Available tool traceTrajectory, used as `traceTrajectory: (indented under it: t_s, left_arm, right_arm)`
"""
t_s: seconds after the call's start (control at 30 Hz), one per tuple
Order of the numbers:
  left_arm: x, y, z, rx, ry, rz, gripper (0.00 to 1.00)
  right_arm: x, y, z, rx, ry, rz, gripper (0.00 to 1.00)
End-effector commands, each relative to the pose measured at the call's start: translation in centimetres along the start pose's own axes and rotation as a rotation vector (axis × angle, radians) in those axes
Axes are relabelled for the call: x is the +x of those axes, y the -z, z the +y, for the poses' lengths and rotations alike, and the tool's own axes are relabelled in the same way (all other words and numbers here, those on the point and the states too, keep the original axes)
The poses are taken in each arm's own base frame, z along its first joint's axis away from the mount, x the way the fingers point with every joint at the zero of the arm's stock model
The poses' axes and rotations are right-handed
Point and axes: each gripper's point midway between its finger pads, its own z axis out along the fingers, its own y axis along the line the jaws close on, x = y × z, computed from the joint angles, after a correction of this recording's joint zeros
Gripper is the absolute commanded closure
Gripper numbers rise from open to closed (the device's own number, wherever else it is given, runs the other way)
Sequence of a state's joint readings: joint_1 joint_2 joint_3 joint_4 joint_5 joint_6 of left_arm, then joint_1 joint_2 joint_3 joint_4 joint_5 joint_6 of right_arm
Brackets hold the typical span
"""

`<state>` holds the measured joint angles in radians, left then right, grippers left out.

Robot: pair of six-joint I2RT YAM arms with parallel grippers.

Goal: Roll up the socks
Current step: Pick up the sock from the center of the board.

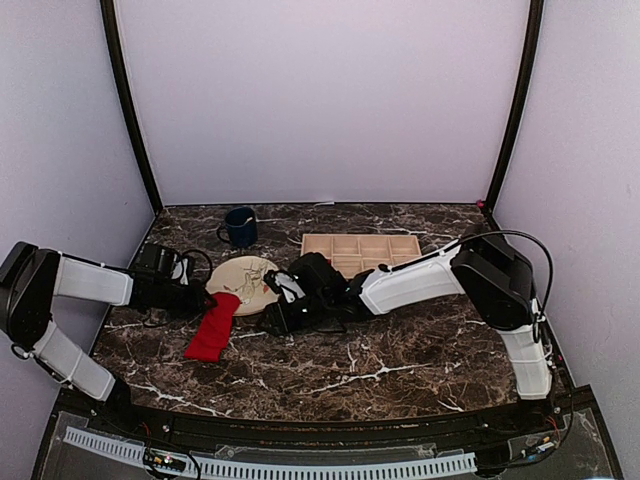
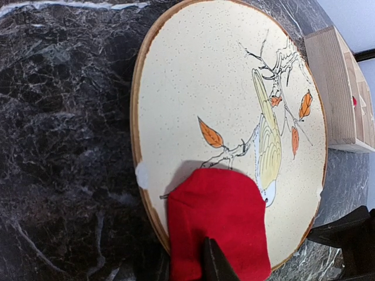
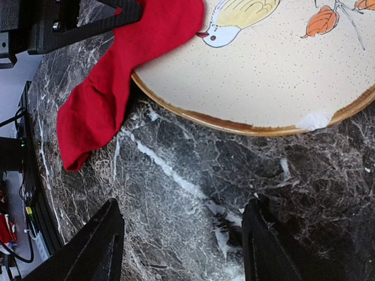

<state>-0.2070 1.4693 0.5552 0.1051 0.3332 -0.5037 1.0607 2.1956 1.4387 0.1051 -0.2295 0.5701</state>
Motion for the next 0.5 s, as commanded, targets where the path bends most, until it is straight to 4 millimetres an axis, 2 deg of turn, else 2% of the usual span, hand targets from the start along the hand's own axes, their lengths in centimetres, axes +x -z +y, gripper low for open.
traceTrajectory:
  t_s: [0.0, 0.17, 0.27, 0.47]
  left_arm:
    - [0.5, -0.3, -0.3, 0.049, -0.012, 0.009, 0.81]
    - [0.8, -0.1, -1.0, 0.09, -0.016, 0.014, 0.83]
    - [0.6, 0.4, -1.5, 0.11, -0.018, -0.002, 0.88]
    - [-0.1, 1.7, -2.5, 0.129, -0.026, -0.033, 0.88]
  right_arm:
    - [-1.5, 1.8, 2.1, -0.041, 0.043, -0.052, 0.37]
    - [-1.3, 2.0, 1.9, -0.034, 0.043, -0.055, 0.37]
    - [-1.2, 2.0, 1.9, -0.035, 0.042, -0.053, 0.37]
    - [-1.2, 2.1, 1.8, -0.027, 0.04, -0.052, 0.37]
